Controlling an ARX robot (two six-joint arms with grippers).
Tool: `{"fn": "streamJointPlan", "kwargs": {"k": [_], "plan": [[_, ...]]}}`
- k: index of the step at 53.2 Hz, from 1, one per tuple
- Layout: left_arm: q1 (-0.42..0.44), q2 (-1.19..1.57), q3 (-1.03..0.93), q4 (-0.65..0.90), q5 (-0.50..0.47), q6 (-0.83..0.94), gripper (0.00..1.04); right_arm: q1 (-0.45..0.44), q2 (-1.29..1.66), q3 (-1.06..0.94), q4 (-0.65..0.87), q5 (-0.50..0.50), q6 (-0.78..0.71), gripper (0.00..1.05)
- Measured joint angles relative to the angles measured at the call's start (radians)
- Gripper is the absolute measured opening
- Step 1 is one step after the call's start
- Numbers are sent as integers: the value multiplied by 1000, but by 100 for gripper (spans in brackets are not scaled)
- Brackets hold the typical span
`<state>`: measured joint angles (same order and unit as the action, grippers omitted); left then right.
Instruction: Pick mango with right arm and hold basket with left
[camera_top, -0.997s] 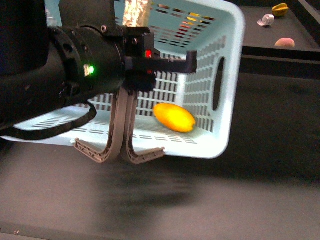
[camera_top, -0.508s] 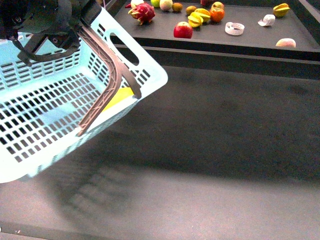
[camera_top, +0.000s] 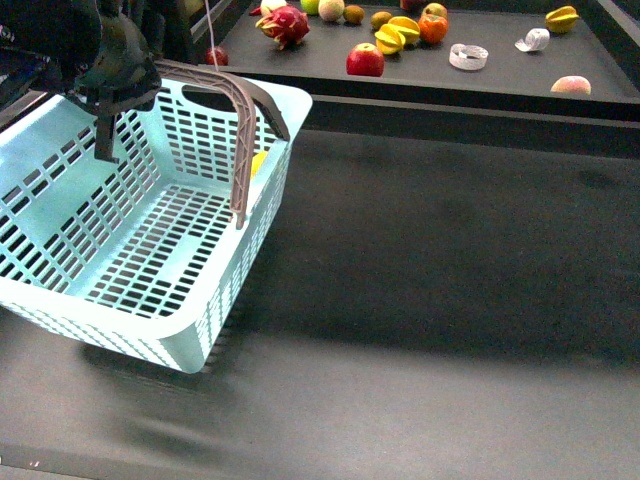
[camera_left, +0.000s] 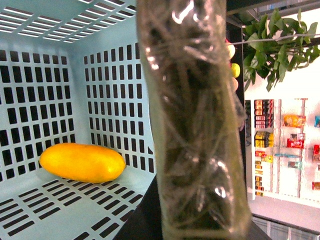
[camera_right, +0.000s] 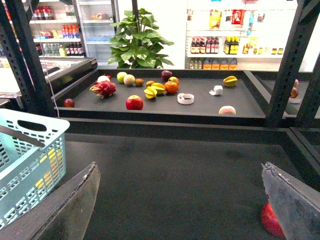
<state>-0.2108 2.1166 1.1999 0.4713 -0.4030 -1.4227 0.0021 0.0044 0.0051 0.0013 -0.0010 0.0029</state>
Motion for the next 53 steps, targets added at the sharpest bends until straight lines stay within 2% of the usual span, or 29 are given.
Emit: {"fn": "streamJointPlan", "kwargs": {"k": [13, 29, 40, 53], "plan": [[14, 53, 10, 14, -14, -80, 9, 0, 0, 0, 0, 0, 0, 97], [13, -3, -18, -46, -10, -85, 60, 0, 0, 0, 0, 0, 0, 97], [24, -238, -205, -3, -21, -51, 99, 0, 0, 0, 0, 0, 0, 97], [73, -560, -473, 25, -32, 126, 99, 0, 0, 0, 0, 0, 0, 97]]}}
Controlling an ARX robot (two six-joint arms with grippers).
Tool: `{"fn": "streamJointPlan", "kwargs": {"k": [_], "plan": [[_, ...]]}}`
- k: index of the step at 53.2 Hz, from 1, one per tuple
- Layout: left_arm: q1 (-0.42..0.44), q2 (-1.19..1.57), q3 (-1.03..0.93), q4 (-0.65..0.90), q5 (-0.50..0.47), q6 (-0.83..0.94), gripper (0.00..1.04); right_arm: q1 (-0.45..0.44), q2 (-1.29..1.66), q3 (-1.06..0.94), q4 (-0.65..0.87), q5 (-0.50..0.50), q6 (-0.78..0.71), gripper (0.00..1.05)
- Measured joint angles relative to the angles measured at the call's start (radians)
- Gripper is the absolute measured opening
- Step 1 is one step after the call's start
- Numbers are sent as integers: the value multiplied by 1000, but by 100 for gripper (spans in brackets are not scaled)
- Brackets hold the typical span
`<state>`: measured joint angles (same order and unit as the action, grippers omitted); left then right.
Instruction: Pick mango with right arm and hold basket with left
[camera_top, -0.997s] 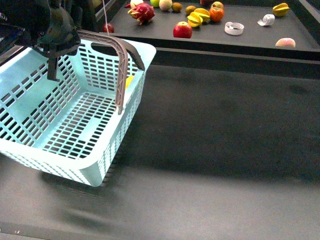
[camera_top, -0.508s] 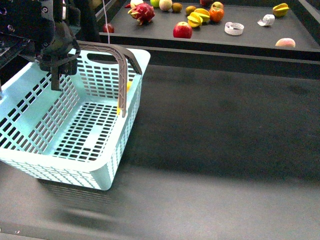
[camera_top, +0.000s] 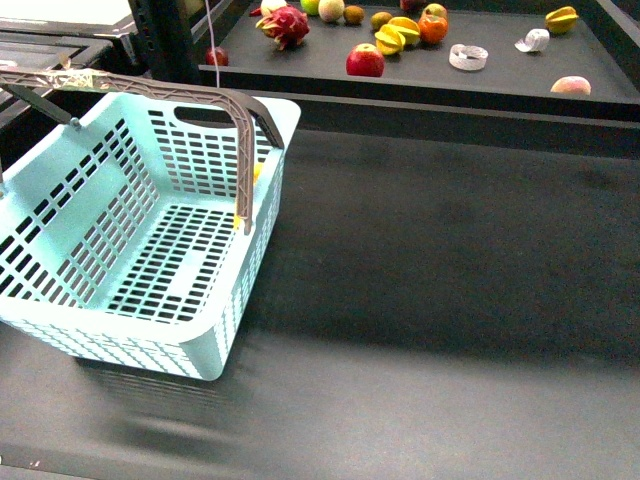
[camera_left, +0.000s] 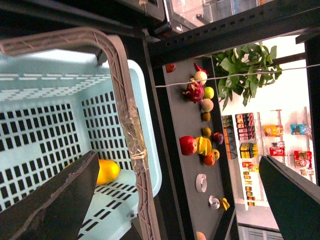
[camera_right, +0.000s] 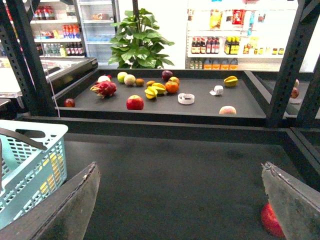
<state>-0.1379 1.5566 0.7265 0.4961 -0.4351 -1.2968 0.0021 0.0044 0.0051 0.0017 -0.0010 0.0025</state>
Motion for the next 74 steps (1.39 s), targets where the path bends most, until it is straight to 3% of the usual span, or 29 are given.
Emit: {"fn": "streamJointPlan", "kwargs": {"k": [7, 14, 20, 33, 37, 41, 46, 57, 74], "plan": [[27, -175, -116, 8, -3, 107, 99, 0, 0, 0, 0, 0, 0, 97], [58, -351, -276, 117, 1, 233, 99, 0, 0, 0, 0, 0, 0, 97], [85, -427, -361, 97, 19, 312, 99, 0, 0, 0, 0, 0, 0, 97], [97, -451, -385, 94, 24, 363, 99, 0, 0, 0, 0, 0, 0, 97], [128, -447, -443, 260, 264, 598, 86, 0, 0, 0, 0, 0, 0, 97], [133, -474, -492, 332, 406, 835, 73, 0, 0, 0, 0, 0, 0, 97], [134, -560, -557, 325, 435, 1167, 49, 0, 0, 0, 0, 0, 0, 97], [136, -708, -631, 248, 436, 1271, 6, 0, 0, 0, 0, 0, 0, 97], [136, -909, -706, 135, 435, 1283, 4, 0, 0, 0, 0, 0, 0, 97]]}}
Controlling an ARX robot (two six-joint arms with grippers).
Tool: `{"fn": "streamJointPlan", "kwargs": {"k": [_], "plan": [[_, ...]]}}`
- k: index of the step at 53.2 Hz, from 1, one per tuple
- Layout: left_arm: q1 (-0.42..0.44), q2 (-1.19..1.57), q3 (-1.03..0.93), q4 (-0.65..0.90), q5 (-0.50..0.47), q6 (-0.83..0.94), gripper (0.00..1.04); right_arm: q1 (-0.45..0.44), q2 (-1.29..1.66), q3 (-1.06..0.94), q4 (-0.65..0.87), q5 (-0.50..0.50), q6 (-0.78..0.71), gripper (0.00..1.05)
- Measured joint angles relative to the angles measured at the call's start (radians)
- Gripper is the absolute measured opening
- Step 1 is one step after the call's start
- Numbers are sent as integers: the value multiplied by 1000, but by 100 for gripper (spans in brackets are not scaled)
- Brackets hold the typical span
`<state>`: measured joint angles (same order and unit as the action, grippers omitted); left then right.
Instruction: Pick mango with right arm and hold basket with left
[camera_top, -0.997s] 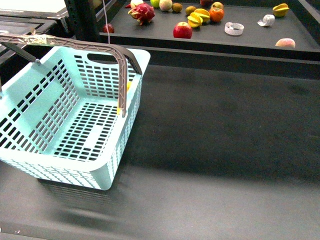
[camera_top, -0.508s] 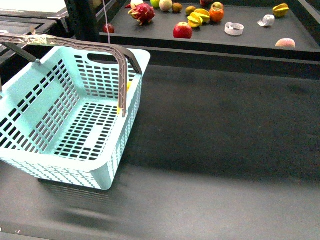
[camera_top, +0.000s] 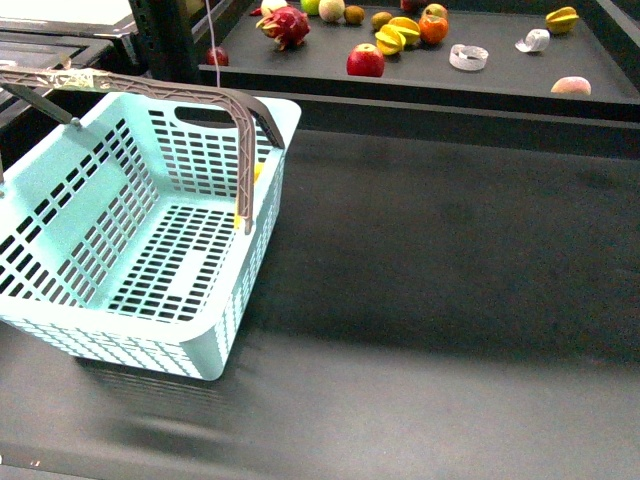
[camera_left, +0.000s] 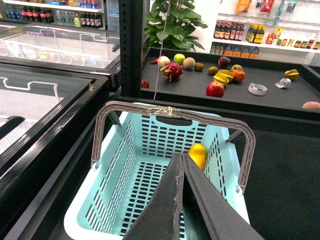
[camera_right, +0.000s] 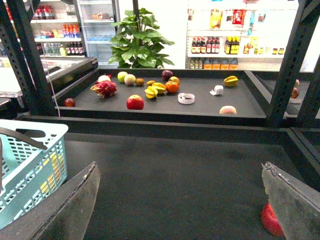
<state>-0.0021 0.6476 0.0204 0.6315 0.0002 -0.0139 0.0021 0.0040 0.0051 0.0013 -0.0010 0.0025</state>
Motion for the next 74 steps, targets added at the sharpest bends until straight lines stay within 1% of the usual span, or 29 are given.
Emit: {"fn": "streamJointPlan", "kwargs": {"k": [14, 28, 54, 55, 58, 60, 74], "plan": [[0, -178, 0, -165, 0, 4, 4, 0, 0, 0, 0, 0, 0, 97], [0, -312, 0, -293, 0, 6, 4, 0, 0, 0, 0, 0, 0, 97], [0, -473, 0, -453, 0, 6, 4, 0, 0, 0, 0, 0, 0, 97], [0, -490, 0, -470, 0, 6, 4, 0, 0, 0, 0, 0, 0, 97], [0, -572, 0, -585, 1, 6, 4, 0, 0, 0, 0, 0, 0, 97], [0, -616, 0, -619, 0, 6, 4, 0, 0, 0, 0, 0, 0, 97], [0, -643, 0, -629, 0, 6, 4, 0, 0, 0, 0, 0, 0, 97]]}}
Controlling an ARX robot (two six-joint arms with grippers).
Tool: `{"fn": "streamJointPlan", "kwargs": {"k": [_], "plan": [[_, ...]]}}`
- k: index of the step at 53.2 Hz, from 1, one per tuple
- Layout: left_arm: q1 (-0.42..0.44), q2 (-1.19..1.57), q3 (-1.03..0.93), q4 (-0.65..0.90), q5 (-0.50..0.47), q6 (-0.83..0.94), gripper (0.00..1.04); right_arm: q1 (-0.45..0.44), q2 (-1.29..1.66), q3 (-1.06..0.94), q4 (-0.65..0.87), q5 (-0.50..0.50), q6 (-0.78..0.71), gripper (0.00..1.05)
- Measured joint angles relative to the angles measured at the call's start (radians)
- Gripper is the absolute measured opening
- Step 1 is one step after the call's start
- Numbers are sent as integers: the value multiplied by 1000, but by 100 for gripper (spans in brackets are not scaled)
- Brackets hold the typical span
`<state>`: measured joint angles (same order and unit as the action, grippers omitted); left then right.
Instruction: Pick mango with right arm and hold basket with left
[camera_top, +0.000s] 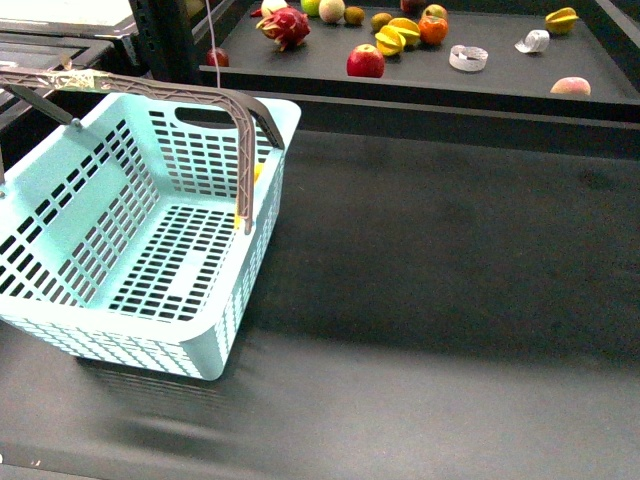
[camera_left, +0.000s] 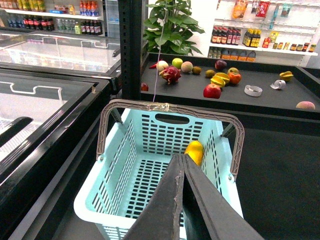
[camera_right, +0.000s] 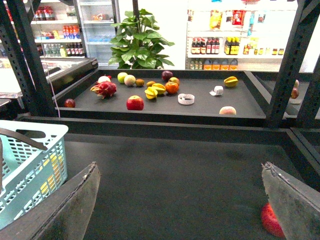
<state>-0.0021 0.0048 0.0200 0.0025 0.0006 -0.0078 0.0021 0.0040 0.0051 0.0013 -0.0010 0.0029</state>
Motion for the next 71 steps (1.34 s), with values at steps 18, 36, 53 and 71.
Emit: {"fn": "streamJointPlan", "kwargs": {"k": [18, 36, 53, 71], "plan": [[0, 0, 0, 0, 0, 0, 30, 0, 0, 0, 0, 0, 0, 97], [0, 0, 0, 0, 0, 1, 100, 0, 0, 0, 0, 0, 0, 97], [0, 0, 0, 0, 0, 1, 99, 0, 0, 0, 0, 0, 0, 97], [0, 0, 0, 0, 0, 1, 99, 0, 0, 0, 0, 0, 0, 97]]}}
